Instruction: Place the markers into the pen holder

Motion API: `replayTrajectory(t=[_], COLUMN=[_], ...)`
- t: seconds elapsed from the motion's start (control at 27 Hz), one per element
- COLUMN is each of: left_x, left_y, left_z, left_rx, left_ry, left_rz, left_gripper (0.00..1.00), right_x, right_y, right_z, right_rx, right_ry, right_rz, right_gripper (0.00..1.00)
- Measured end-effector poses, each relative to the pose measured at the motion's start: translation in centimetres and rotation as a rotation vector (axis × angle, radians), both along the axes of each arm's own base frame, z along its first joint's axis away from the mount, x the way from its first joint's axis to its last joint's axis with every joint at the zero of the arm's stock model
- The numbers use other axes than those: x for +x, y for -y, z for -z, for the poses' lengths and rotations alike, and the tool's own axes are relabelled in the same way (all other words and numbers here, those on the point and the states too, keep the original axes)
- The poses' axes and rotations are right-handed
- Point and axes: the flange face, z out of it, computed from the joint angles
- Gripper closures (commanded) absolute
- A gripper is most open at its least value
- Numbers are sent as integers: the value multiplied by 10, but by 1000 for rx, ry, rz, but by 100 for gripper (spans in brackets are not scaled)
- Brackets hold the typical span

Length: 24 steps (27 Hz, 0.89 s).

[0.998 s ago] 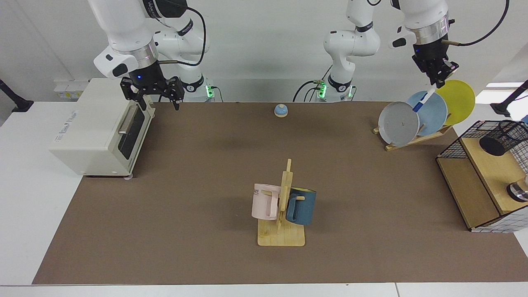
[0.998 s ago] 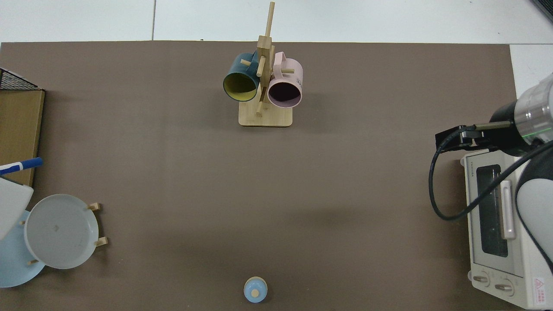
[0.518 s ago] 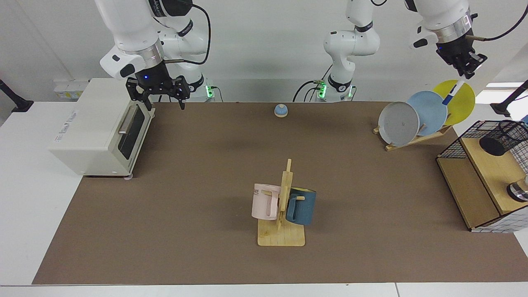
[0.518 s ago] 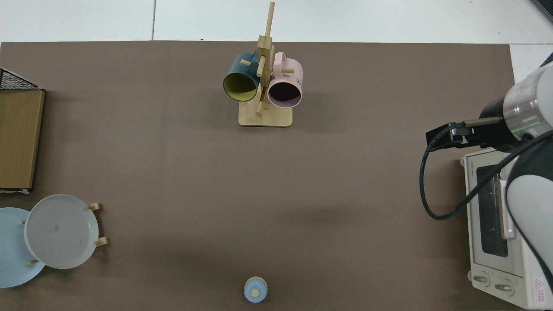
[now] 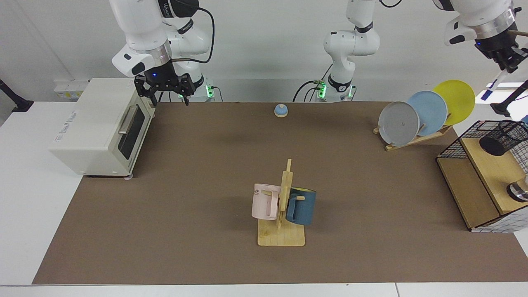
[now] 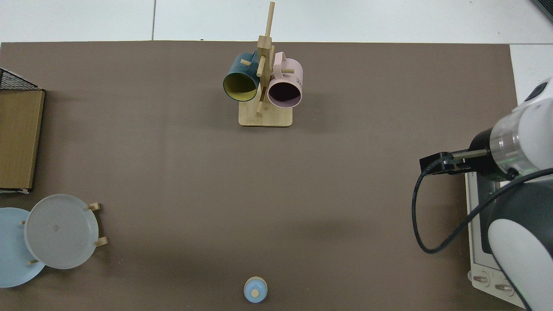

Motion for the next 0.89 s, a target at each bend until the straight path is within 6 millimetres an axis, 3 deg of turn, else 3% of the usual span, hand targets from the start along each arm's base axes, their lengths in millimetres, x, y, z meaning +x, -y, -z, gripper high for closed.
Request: replayTrajectory(t=[0.22, 0.44, 0.7, 0.89], left_x=[7, 15, 25, 32], left_y=[-43, -70, -107, -115], left_z=[-6, -11, 6, 14], left_rx=[17, 47, 73, 84], left_ry=[-63, -109, -145, -164], left_rz=[56, 126, 151, 163], left_gripper=[100, 100, 100, 100], right_x=[-4, -4, -3, -3], right_y=[-1, -2, 4, 6], right_z=[2, 2, 3, 3], right_rx=[7, 23, 28, 29], right_ry=[4, 3, 1, 1], right_rz=[0, 1, 13, 17], right_gripper=[0, 0, 0, 0])
